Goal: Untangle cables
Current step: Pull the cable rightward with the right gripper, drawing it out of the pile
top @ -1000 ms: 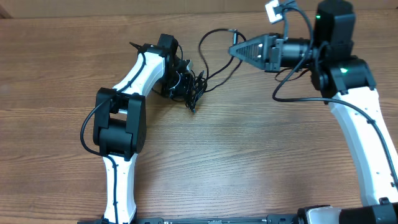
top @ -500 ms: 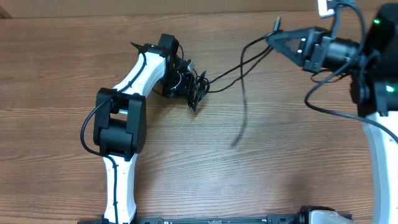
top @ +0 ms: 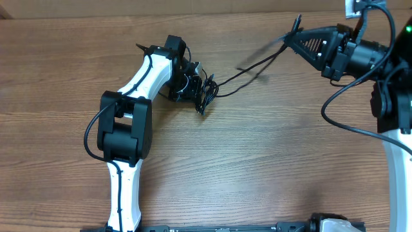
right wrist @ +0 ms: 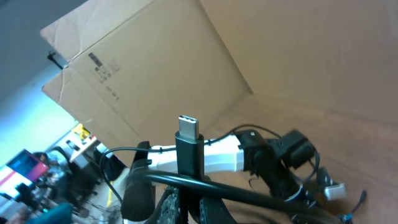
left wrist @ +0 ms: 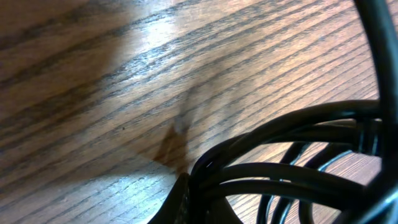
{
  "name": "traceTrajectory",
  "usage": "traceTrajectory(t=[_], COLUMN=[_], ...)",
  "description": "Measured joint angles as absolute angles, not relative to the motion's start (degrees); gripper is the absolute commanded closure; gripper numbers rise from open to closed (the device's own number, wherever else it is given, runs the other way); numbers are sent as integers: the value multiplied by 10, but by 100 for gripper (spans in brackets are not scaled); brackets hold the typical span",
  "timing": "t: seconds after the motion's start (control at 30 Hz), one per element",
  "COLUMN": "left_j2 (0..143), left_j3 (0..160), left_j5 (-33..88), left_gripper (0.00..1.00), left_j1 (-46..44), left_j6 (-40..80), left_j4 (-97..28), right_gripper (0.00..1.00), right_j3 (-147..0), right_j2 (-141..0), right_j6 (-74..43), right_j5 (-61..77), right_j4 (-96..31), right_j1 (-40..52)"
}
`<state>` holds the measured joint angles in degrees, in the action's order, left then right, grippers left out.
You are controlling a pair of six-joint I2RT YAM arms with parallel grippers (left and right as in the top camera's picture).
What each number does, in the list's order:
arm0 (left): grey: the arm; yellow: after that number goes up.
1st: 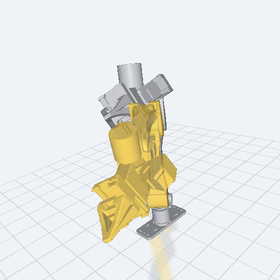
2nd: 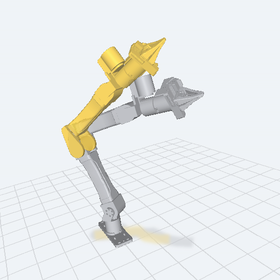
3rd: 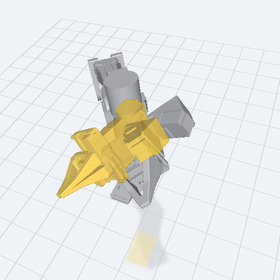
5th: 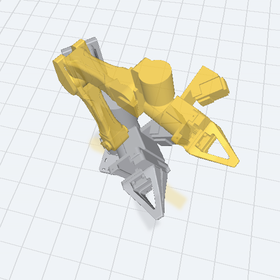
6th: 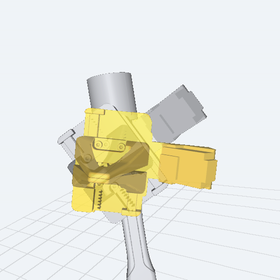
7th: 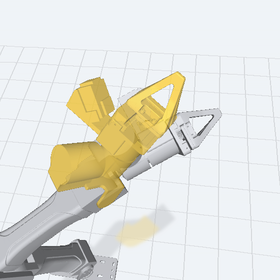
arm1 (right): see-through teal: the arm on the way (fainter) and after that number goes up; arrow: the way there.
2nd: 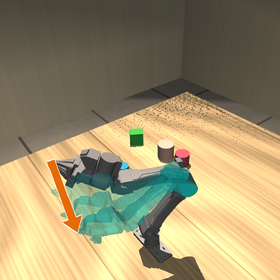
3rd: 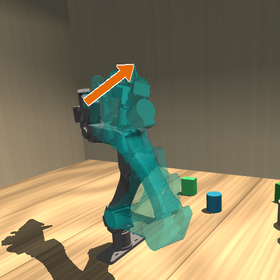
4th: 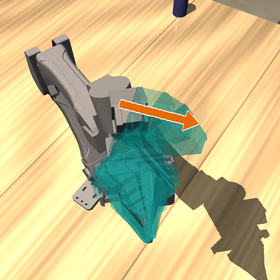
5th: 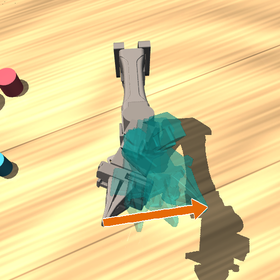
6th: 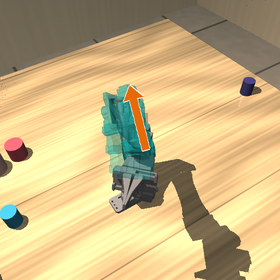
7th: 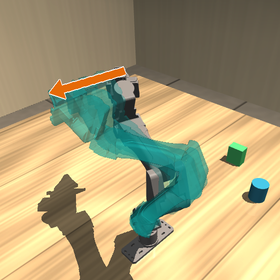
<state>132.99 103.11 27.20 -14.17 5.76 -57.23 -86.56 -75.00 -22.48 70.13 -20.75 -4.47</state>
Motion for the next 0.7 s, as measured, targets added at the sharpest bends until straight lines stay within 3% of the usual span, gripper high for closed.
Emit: traceTrajectory(t=[0.33,0.7], left_j2=[1330,1330], left_j3=[1031,1031], left_j5=[250,235], left_gripper=[96,96], left_j1=[-142,-141], left_j6=[58,58], left_j4=[-572,-572], right_gripper=[96,96], right_j3=[-866,-867], right_j2=[-692,-689], right_j6=[-240,-281], right_j5=[681,652], right_j4=[-175,-250], right_j1=[-65,-214])
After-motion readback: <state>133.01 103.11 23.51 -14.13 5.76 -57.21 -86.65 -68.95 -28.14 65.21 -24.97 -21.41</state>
